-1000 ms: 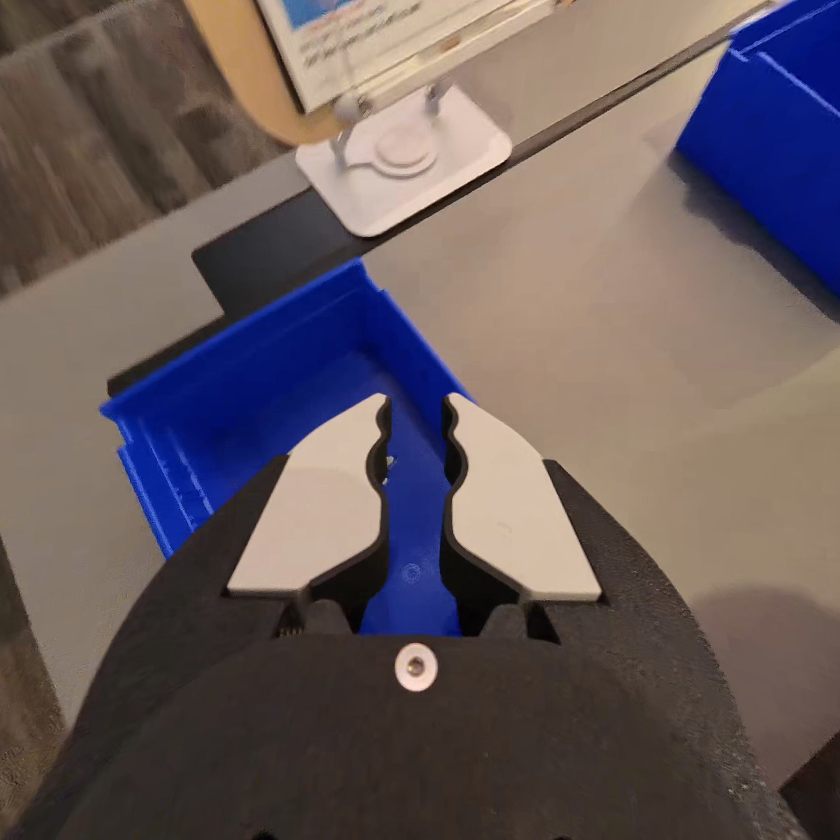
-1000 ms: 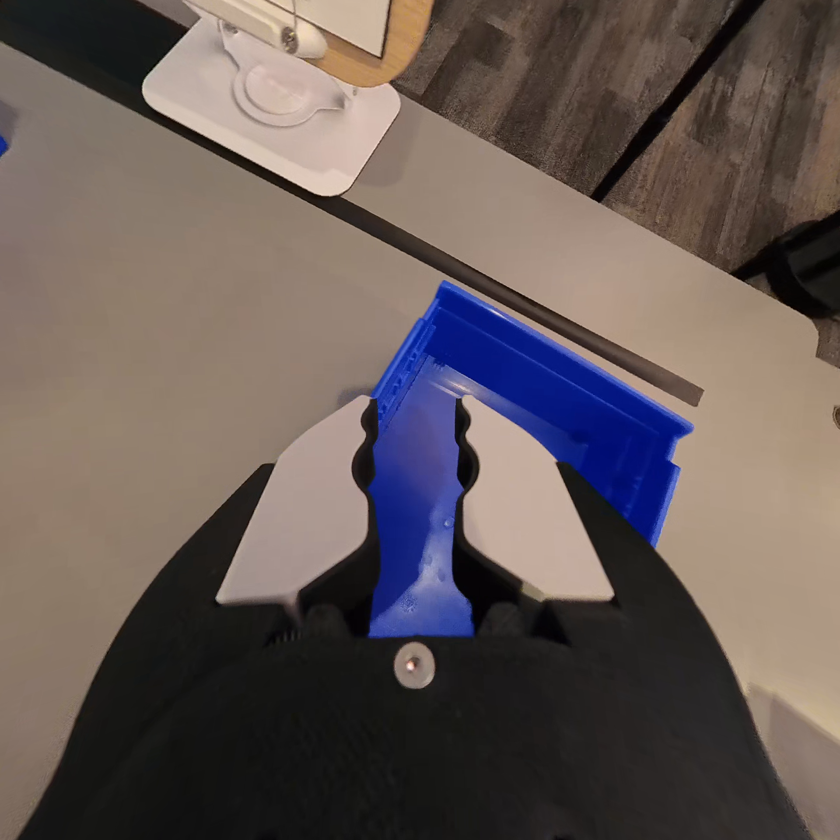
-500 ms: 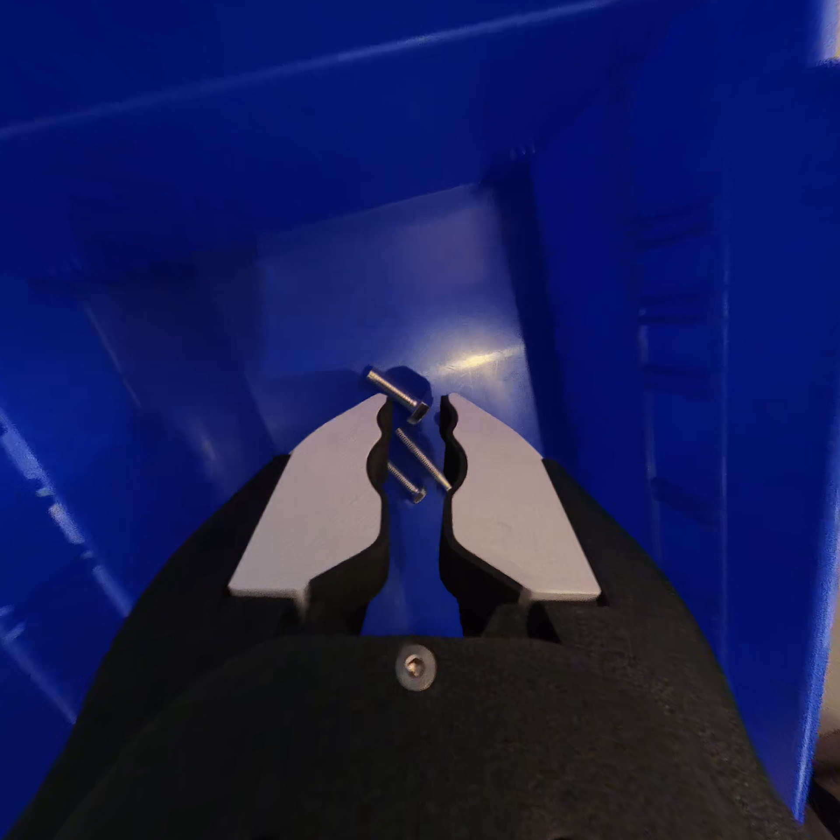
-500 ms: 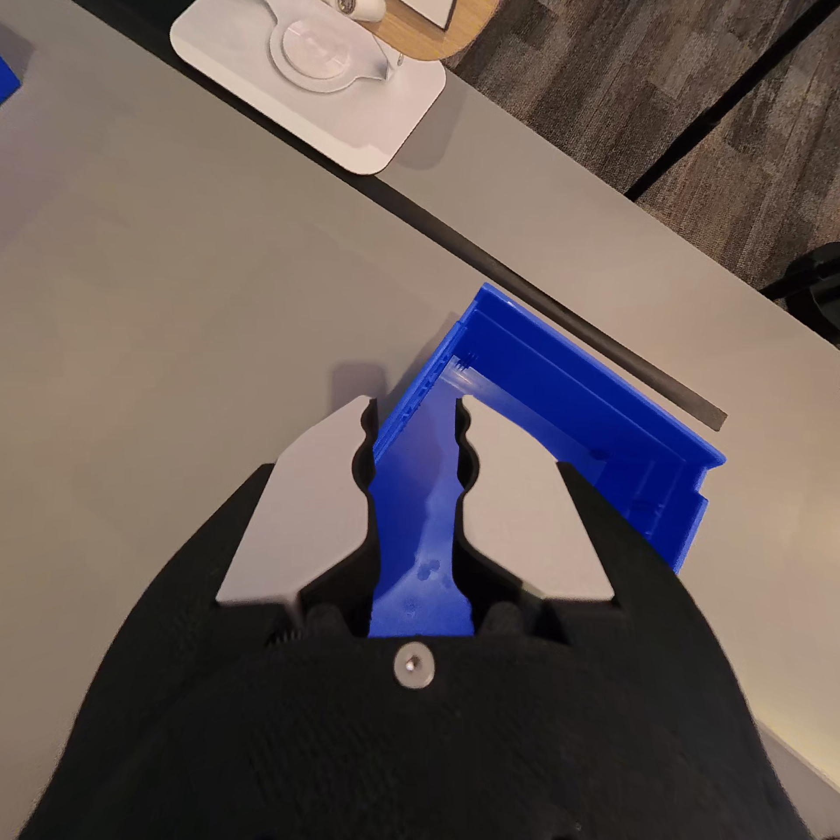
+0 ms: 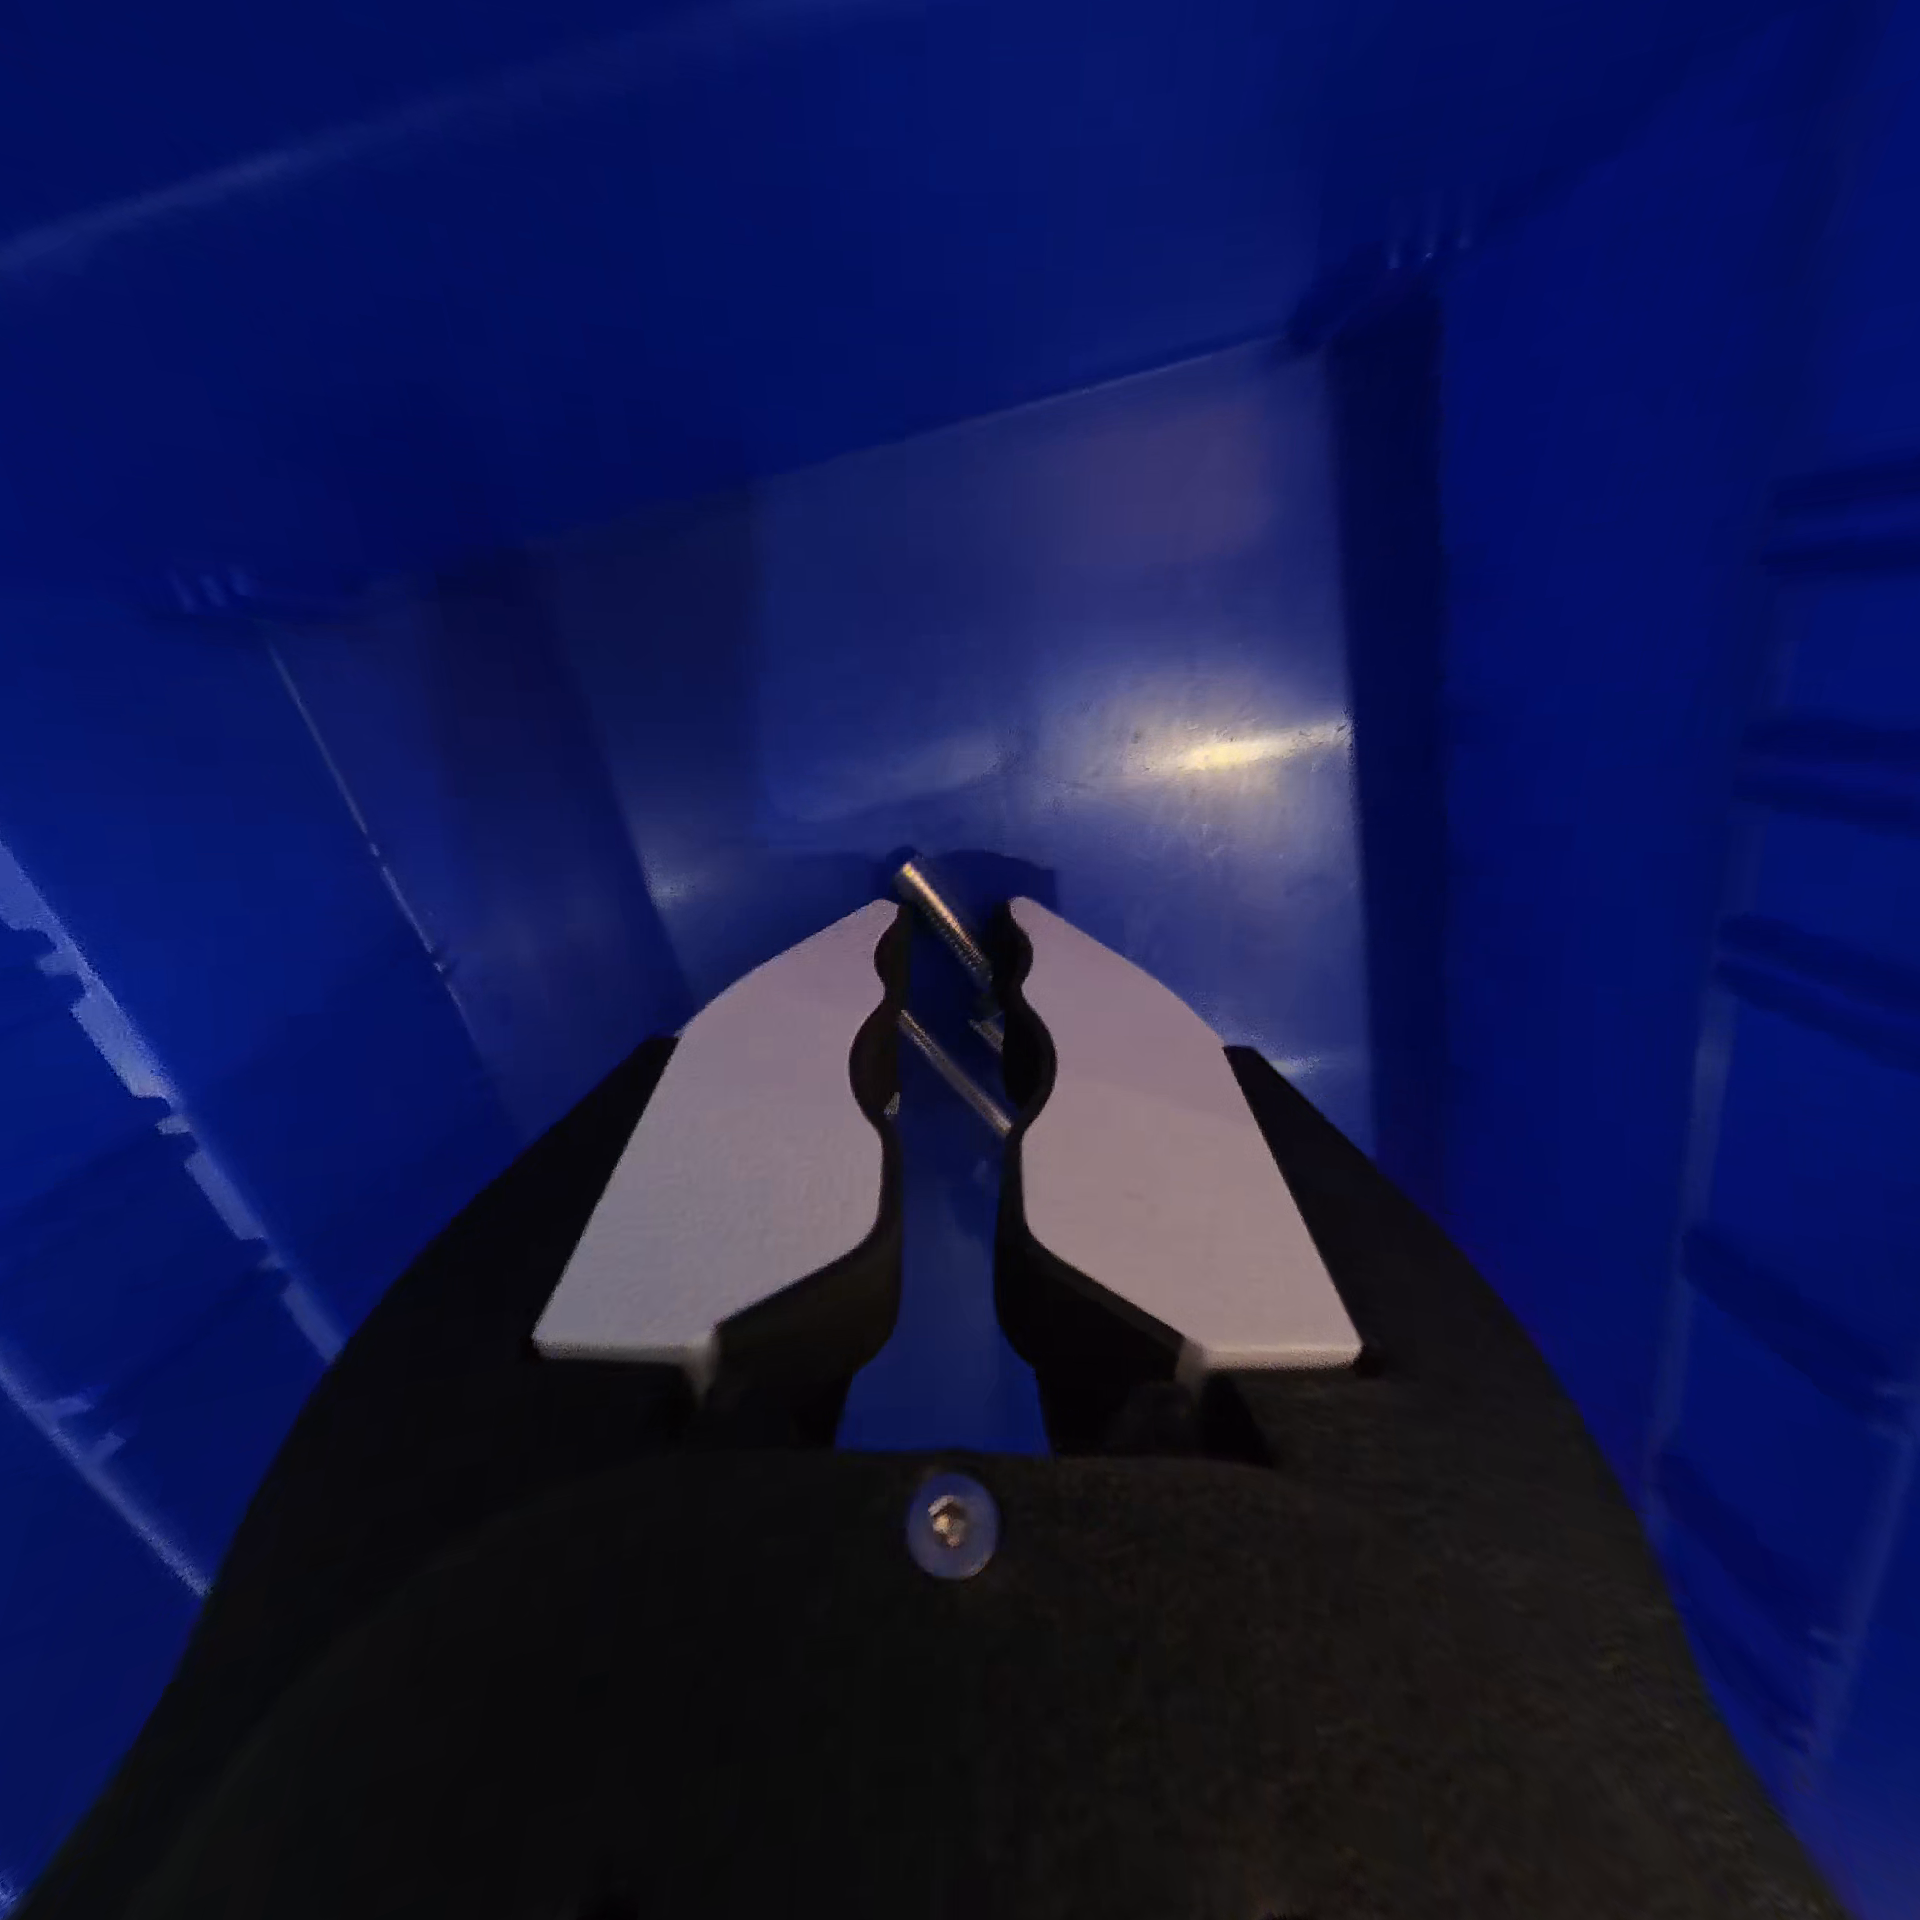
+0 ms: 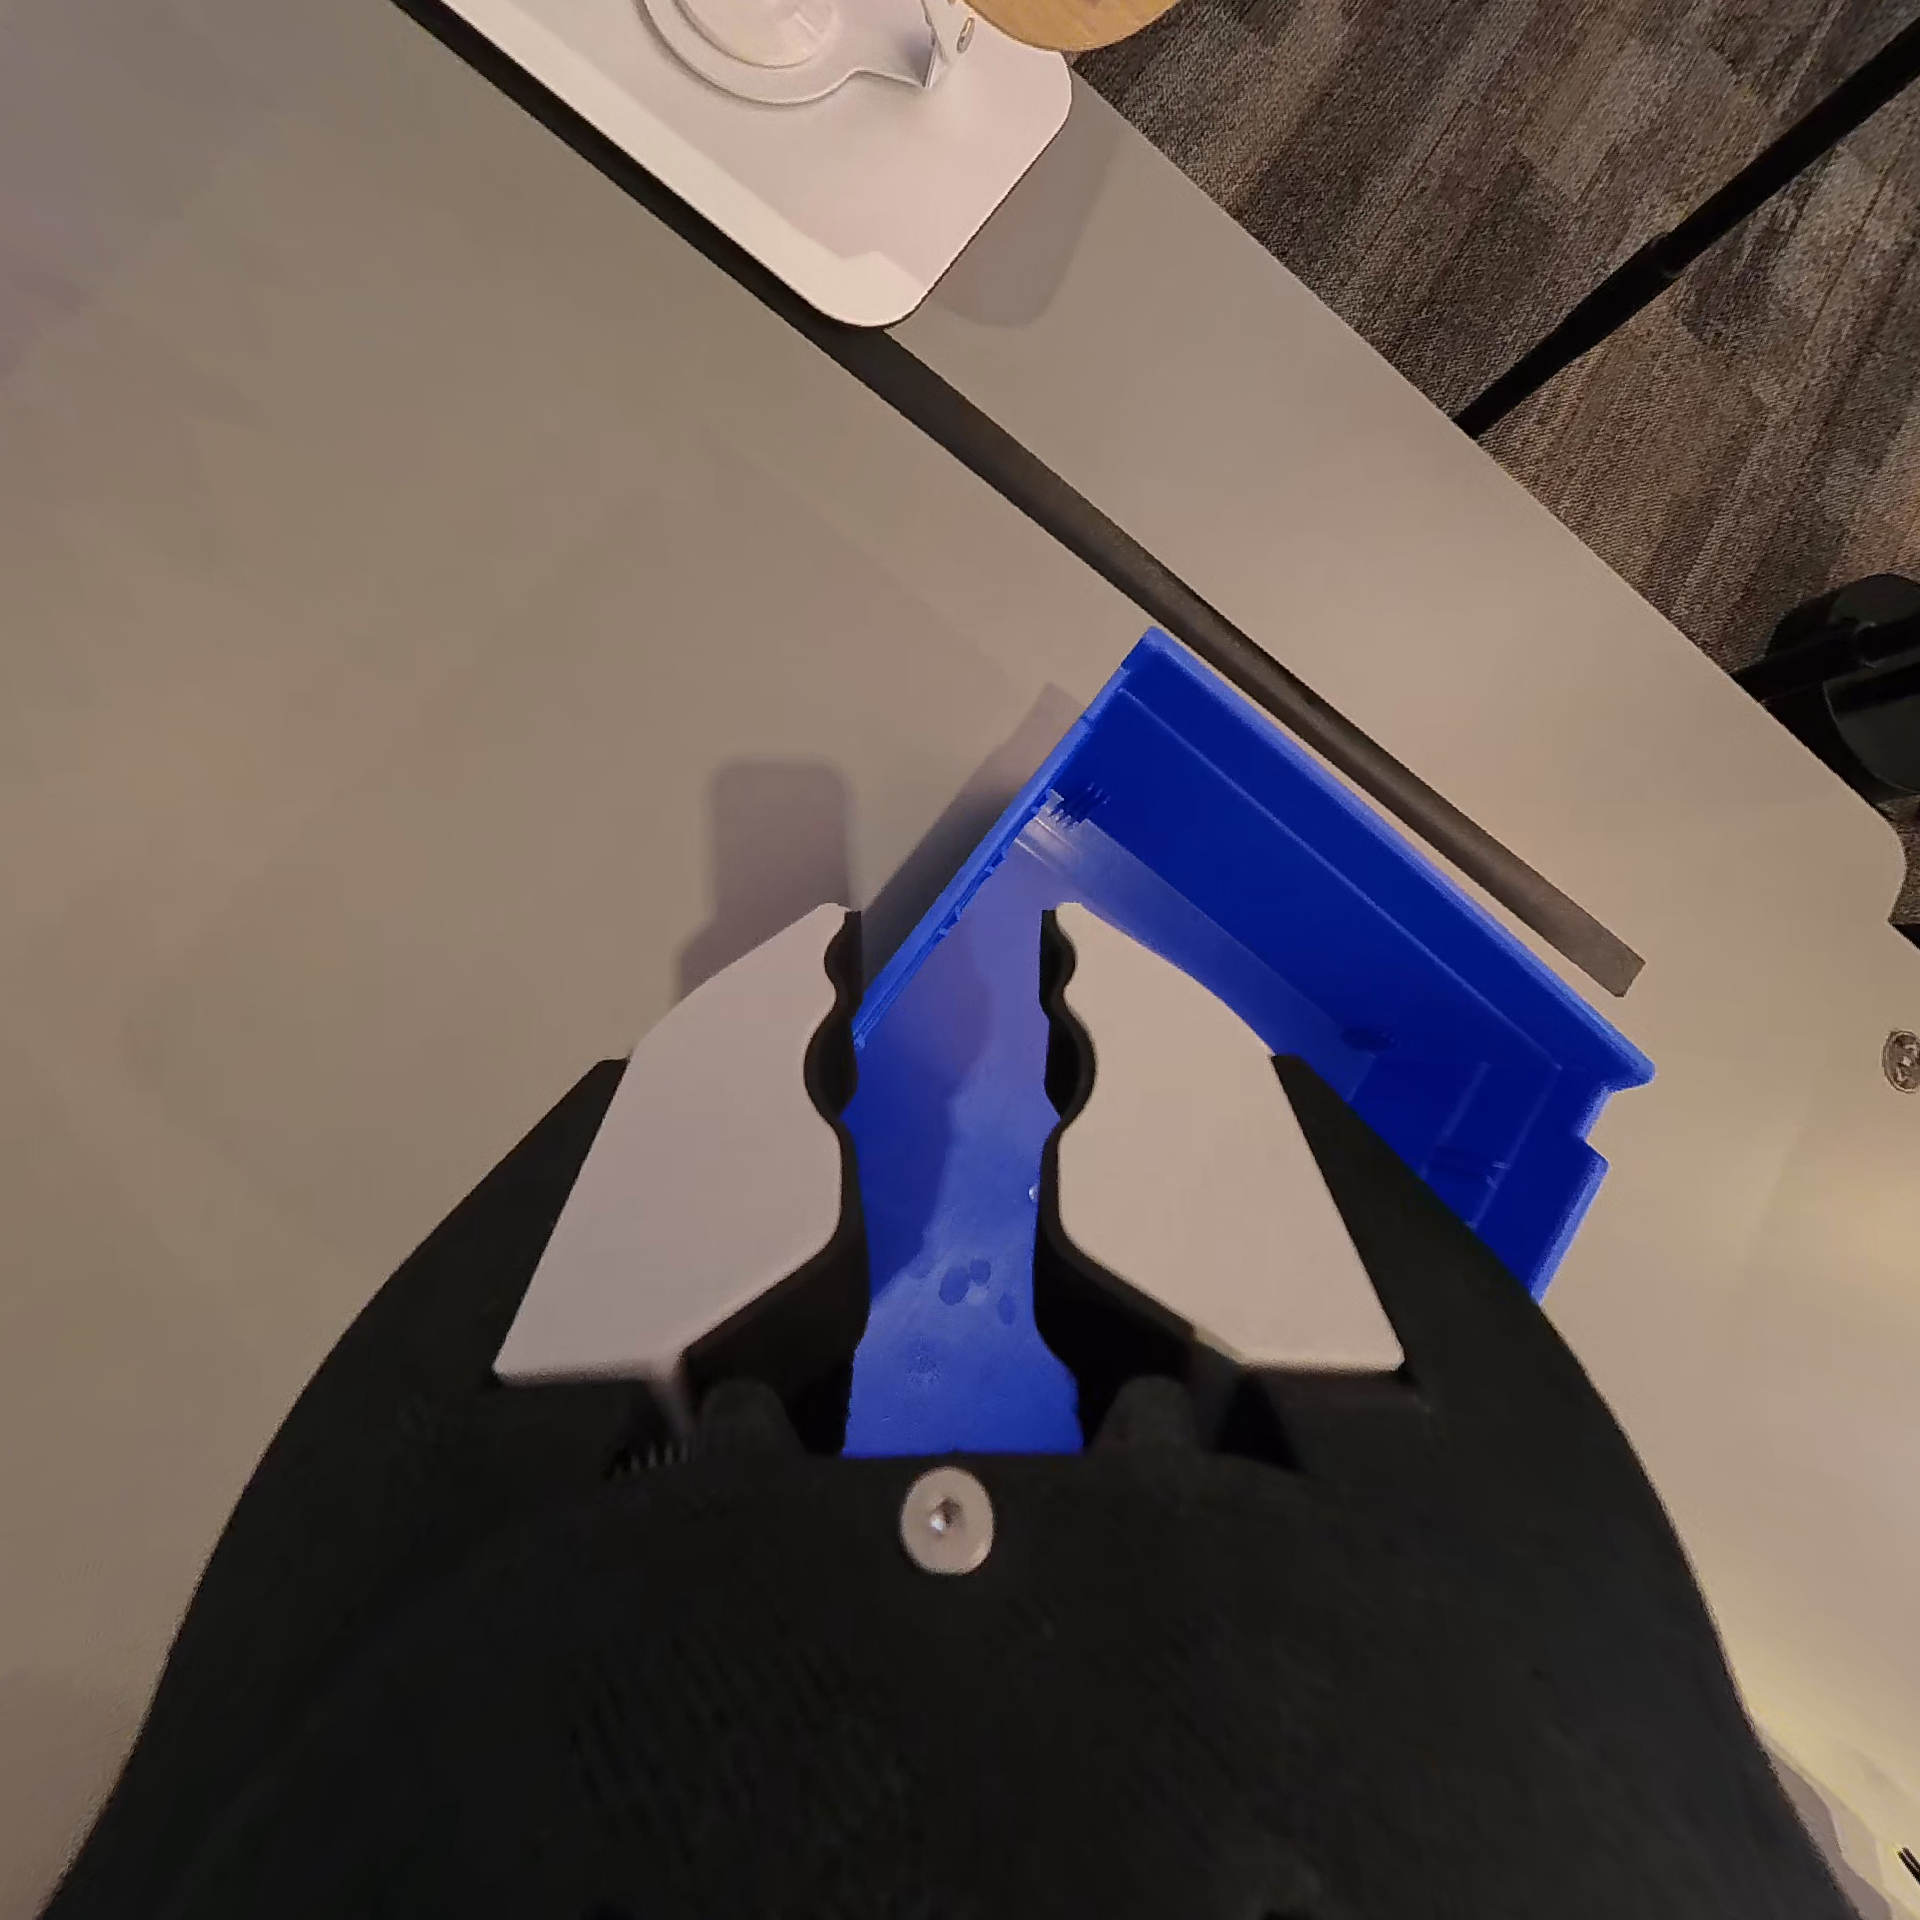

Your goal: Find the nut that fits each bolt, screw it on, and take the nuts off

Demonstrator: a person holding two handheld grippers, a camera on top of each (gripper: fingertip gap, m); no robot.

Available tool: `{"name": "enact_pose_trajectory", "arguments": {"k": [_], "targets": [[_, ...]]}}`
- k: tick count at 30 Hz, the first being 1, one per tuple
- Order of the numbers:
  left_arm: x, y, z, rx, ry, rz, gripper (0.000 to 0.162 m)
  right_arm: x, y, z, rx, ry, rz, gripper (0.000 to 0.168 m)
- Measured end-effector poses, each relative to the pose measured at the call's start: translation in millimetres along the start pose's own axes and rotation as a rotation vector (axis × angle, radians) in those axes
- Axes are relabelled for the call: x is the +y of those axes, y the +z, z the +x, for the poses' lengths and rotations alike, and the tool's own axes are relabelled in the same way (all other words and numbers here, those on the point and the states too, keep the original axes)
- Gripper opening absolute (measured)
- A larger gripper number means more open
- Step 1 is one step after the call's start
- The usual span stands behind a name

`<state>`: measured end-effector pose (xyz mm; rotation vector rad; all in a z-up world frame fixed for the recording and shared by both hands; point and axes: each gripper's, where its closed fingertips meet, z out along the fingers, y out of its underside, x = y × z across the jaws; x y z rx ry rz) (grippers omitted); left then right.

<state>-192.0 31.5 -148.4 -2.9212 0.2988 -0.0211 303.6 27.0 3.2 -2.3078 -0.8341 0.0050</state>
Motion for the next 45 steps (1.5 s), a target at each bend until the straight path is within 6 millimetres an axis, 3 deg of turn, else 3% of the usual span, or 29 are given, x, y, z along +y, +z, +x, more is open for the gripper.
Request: {"name": "enact_pose_trajectory", "arguments": {"k": [5,7,9,11,13,16,18,20,23,26,30,37,45], "targets": [[-6,-10,-7,-0.019,0.026,0.043,0.008,0,1,-1,0.002,-0.009,-0.003,0.034],[-16,-33,-10,-0.015,0.012,0.141,0.008,0,0,0,0.004,-0.010,0.000,0.034],[-28,-70,-2,0.005,0.031,0.284,0.008,-1,-2,2,0.008,-0.007,0.006,0.034],[-40,-115,34,0.109,0.111,0.453,0.008,-1,-4,4,0.014,-0.002,0.013,0.034],[-41,-154,83,0.202,0.247,0.573,0.008,-1,-7,6,0.020,0.001,0.017,0.033],[-29,-178,162,0.294,0.456,0.632,0.008,0,-11,9,0.028,0.010,0.023,0.034],[-14,-163,209,0.320,0.565,0.549,0.008,2,-14,12,0.031,0.021,0.023,0.033],[0,-130,241,0.283,0.664,0.423,0.008,5,-16,15,0.037,0.032,0.021,0.033],[15,-77,271,0.234,0.765,0.268,0.008,8,-15,18,0.037,0.042,0.014,0.033],[29,-46,291,0.248,0.822,0.175,0.008,9,-14,17,0.030,0.037,0.003,0.033],[34,-25,292,0.202,0.835,0.129,0.008,12,-11,15,0.009,0.033,-0.015,0.033],[42,-14,299,0.228,0.849,0.082,0.008,16,-6,17,-0.001,0.043,-0.039,0.034],[39,-23,300,0.242,0.852,0.116,0.012,17,-3,14,-0.008,0.035,-0.053,0.033]]}}
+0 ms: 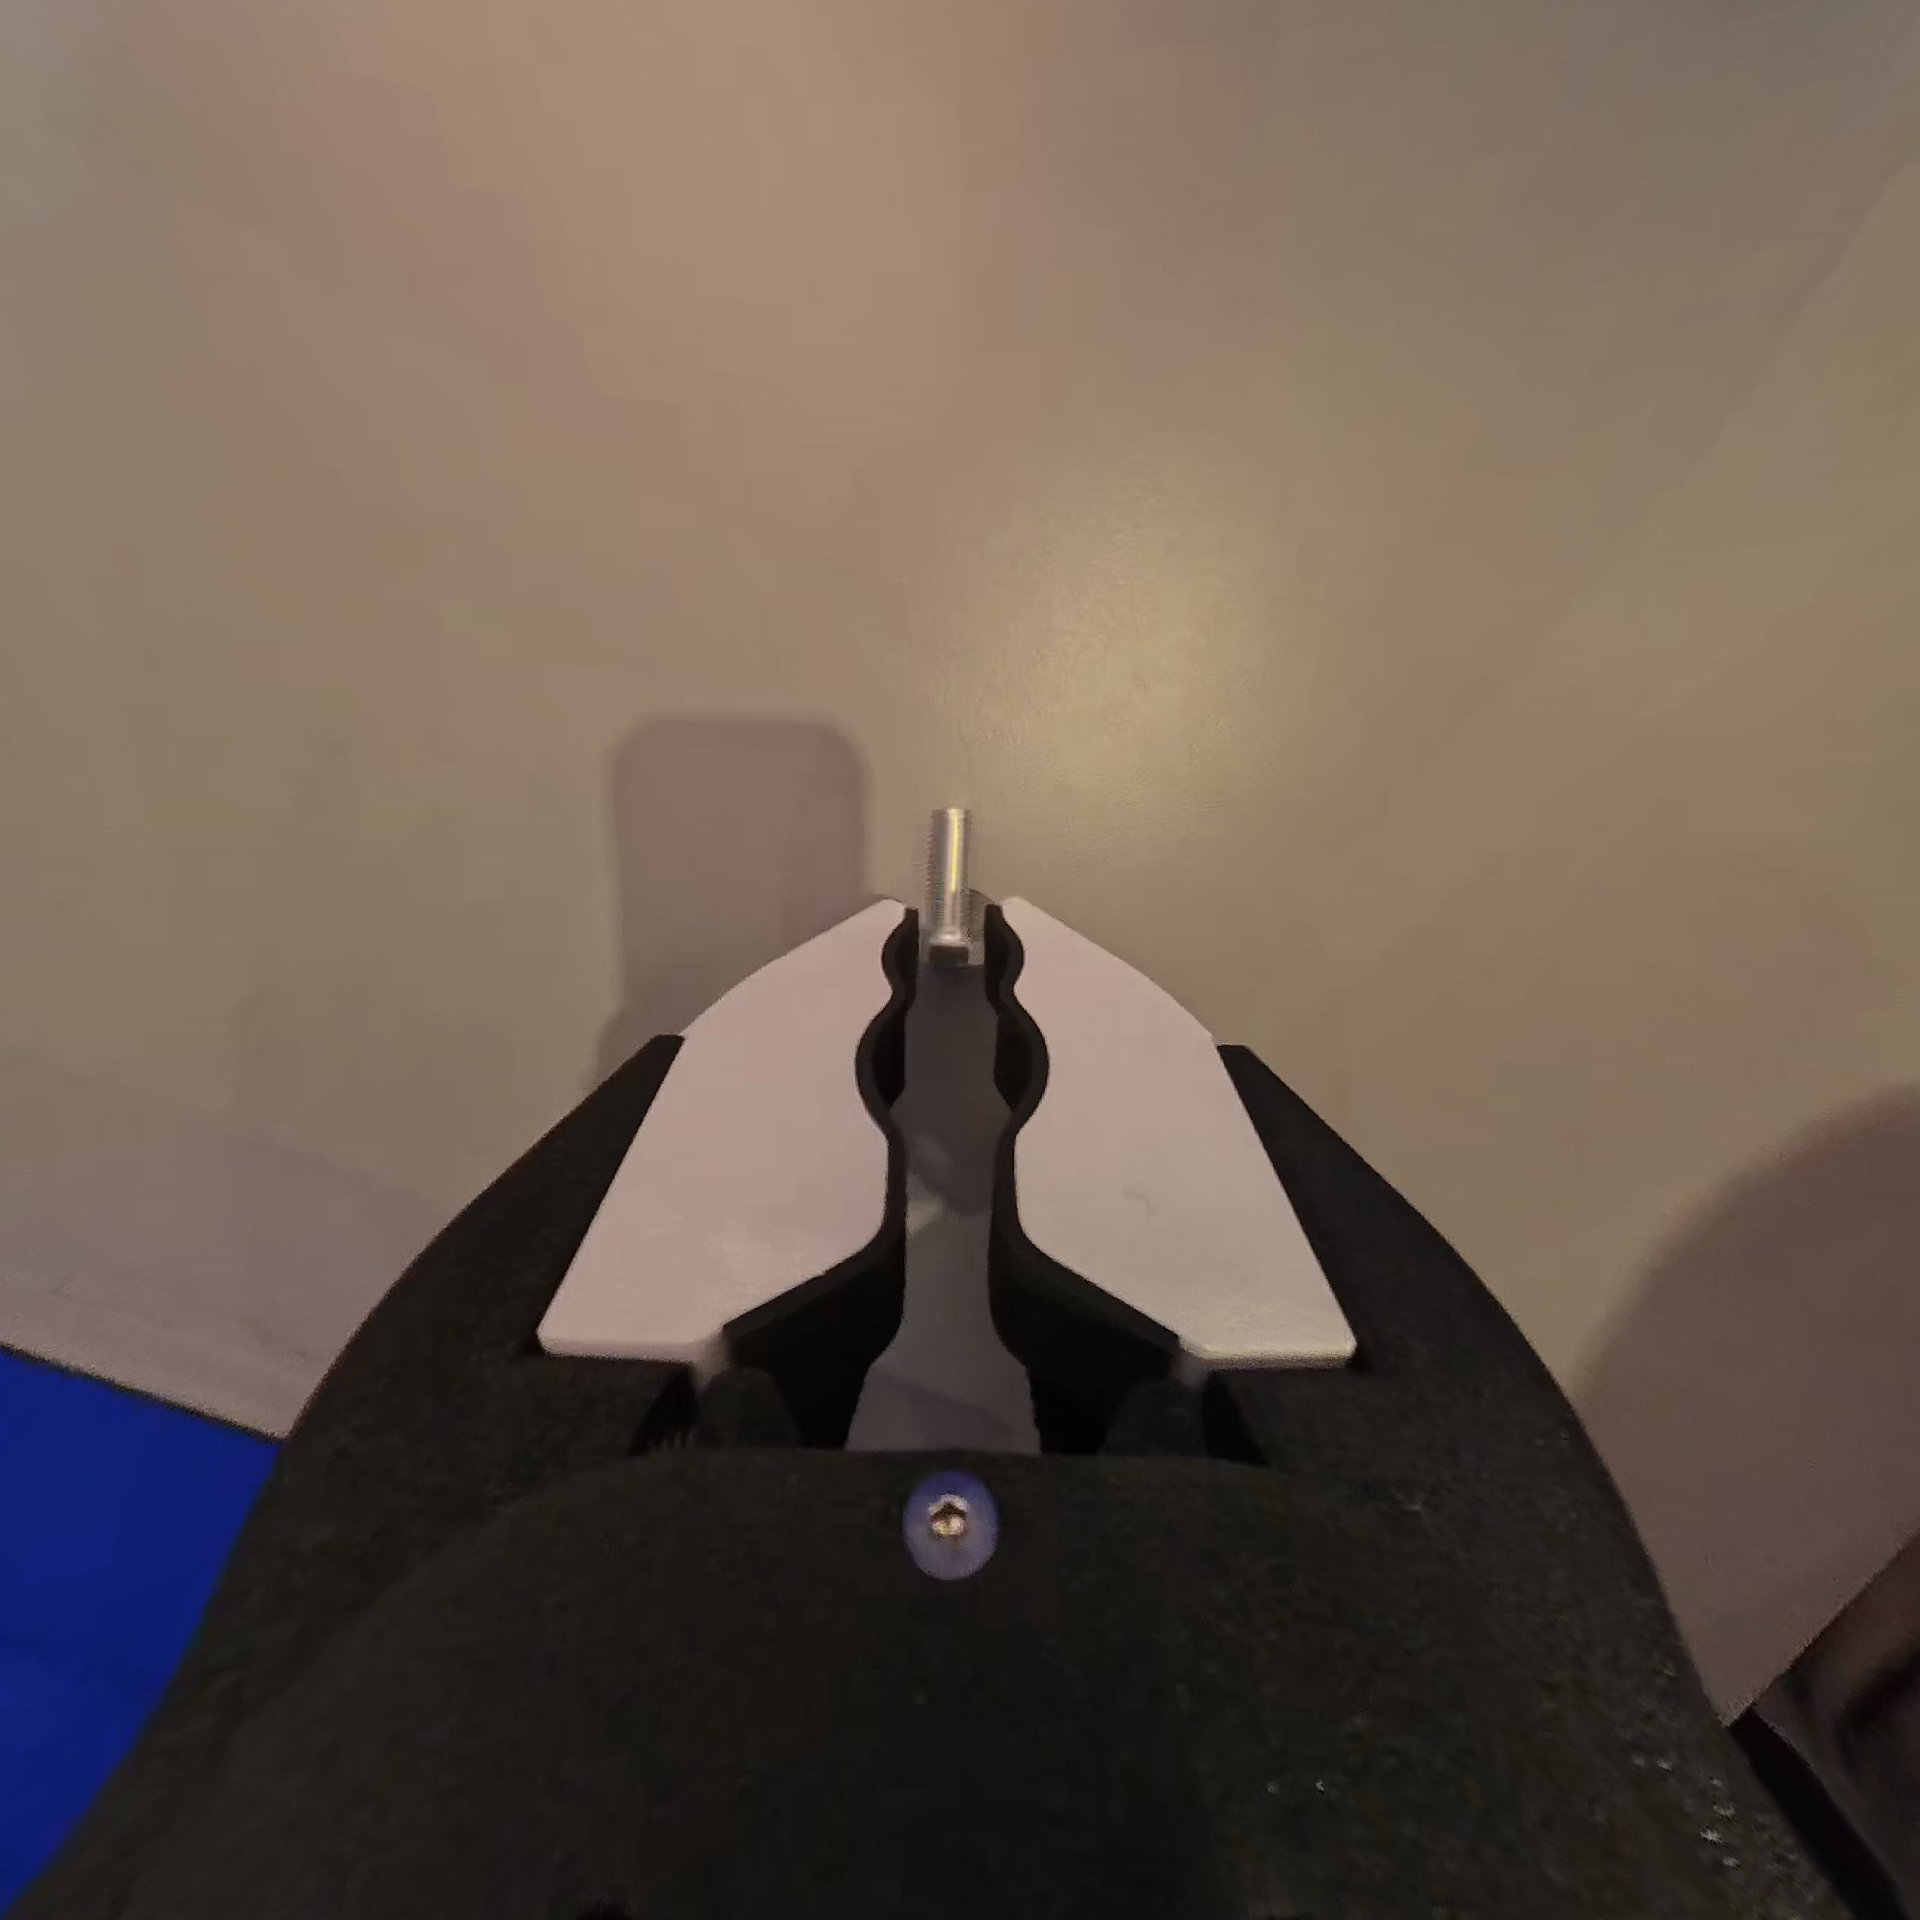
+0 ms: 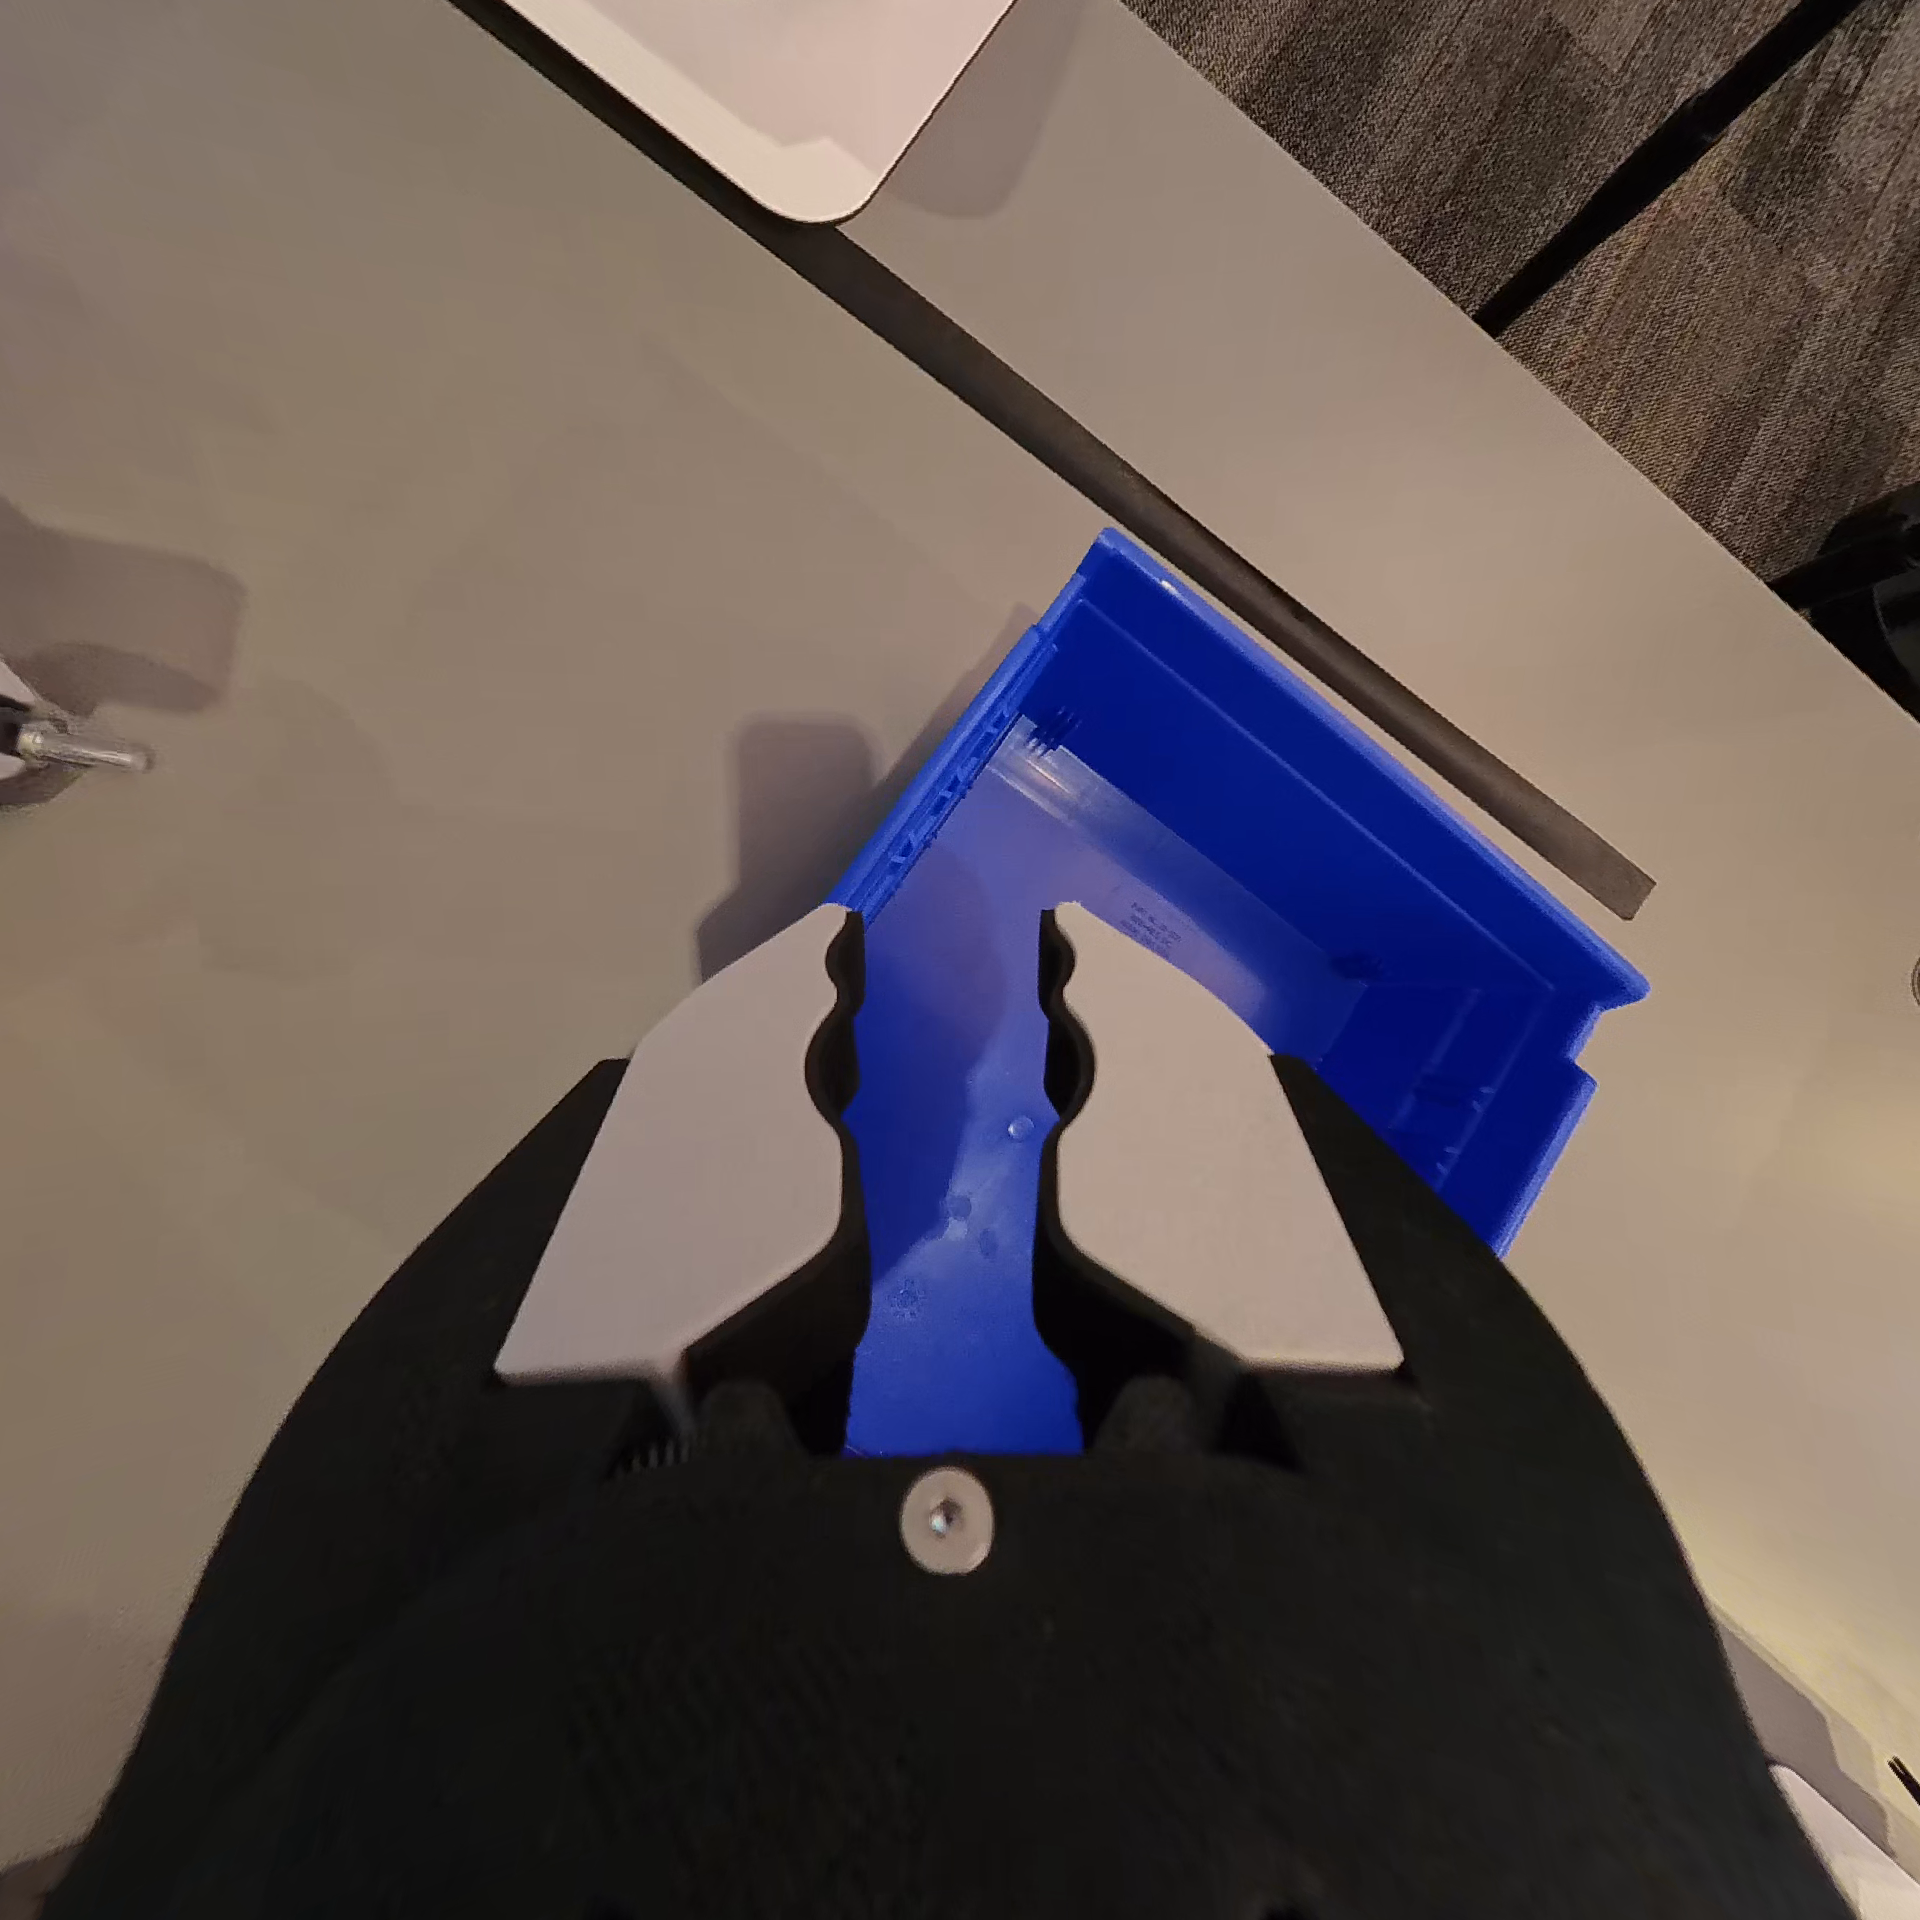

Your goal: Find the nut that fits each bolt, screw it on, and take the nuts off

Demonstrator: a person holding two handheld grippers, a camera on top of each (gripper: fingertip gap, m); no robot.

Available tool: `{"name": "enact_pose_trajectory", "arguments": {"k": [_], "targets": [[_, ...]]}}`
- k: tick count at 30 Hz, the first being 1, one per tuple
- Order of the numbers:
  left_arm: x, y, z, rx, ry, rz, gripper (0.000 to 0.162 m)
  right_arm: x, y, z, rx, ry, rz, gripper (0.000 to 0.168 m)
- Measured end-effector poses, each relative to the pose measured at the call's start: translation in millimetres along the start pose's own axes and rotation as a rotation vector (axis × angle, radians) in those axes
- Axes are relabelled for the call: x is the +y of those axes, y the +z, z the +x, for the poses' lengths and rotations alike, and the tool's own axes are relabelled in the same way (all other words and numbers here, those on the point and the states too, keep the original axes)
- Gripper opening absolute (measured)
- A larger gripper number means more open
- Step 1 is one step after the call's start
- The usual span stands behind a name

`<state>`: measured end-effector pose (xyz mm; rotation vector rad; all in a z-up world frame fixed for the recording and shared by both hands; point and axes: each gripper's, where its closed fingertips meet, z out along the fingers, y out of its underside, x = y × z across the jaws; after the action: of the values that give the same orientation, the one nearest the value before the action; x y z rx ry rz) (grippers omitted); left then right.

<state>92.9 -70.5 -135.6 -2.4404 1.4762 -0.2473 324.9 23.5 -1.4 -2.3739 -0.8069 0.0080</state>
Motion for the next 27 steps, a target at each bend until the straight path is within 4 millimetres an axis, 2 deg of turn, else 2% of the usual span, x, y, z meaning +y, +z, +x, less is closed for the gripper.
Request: {"name": "enact_pose_trajectory", "arguments": {"k": [2,4,8,10,12,14,15,17,20,27], "targets": [[-4,-14,-4,-0.016,-0.006,0.038,0.012,0,0,0,0.002,0.000,-0.001,0.034],[-8,-37,-12,-0.049,-0.011,0.095,0.012,0,0,0,0.002,0.001,0.002,0.034],[-10,-109,-37,-0.149,-0.064,0.274,0.011,-1,0,0,0.003,-0.003,0.001,0.034],[5,-151,-59,-0.235,-0.119,0.349,0.012,-1,1,-1,0.005,-0.007,0.001,0.034],[28,-190,-85,-0.315,-0.207,0.417,0.014,-2,1,-2,0.008,-0.013,0.000,0.033],[54,-219,-108,-0.349,-0.293,0.491,0.012,-3,2,-4,0.008,-0.020,-0.001,0.033],[69,-227,-118,-0.356,-0.345,0.497,0.011,-3,2,-5,0.007,-0.023,-0.002,0.033],[102,-230,-137,-0.361,-0.441,0.461,0.011,-3,2,-6,0.009,-0.027,-0.003,0.033],[146,-215,-163,-0.357,-0.612,0.343,0.010,-3,4,-7,0.007,-0.030,-0.013,0.033],[187,-151,-203,-0.312,-0.705,0.108,0.013,1,9,-7,0.006,-0.030,-0.036,0.033]]}}
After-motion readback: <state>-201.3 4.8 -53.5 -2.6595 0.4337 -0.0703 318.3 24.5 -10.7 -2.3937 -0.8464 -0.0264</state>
